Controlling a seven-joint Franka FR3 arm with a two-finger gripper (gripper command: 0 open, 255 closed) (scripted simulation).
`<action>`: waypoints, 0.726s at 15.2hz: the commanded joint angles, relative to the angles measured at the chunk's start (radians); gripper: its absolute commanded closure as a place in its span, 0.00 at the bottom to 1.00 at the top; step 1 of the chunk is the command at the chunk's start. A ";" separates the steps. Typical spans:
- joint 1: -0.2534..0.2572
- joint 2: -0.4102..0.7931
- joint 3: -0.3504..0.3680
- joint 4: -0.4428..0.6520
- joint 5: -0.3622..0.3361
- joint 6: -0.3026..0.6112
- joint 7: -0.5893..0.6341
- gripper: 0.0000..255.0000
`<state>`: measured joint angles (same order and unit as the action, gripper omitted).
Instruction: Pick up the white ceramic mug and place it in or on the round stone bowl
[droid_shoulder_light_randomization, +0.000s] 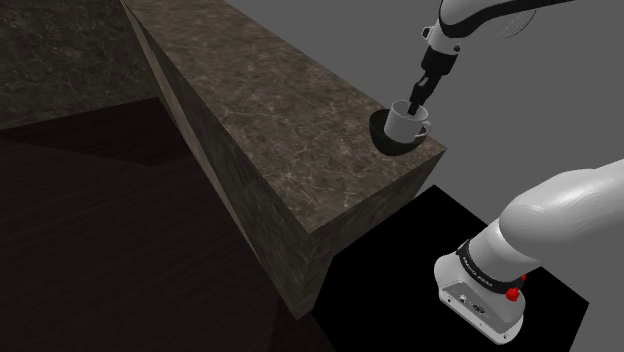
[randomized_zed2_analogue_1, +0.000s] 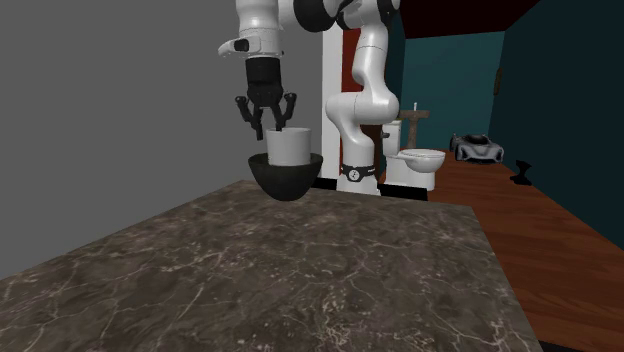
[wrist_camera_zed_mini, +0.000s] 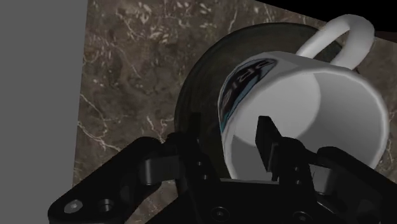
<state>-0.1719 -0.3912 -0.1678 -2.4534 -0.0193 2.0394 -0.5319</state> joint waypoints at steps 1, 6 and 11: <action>0.000 0.000 0.000 0.000 0.000 0.000 0.000 0.00; -0.001 -0.011 0.001 0.026 -0.001 -0.036 0.001 0.00; -0.001 -0.031 0.004 0.103 -0.002 -0.134 0.003 0.00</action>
<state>-0.1734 -0.4226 -0.1642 -2.3559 -0.0216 1.9119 -0.5293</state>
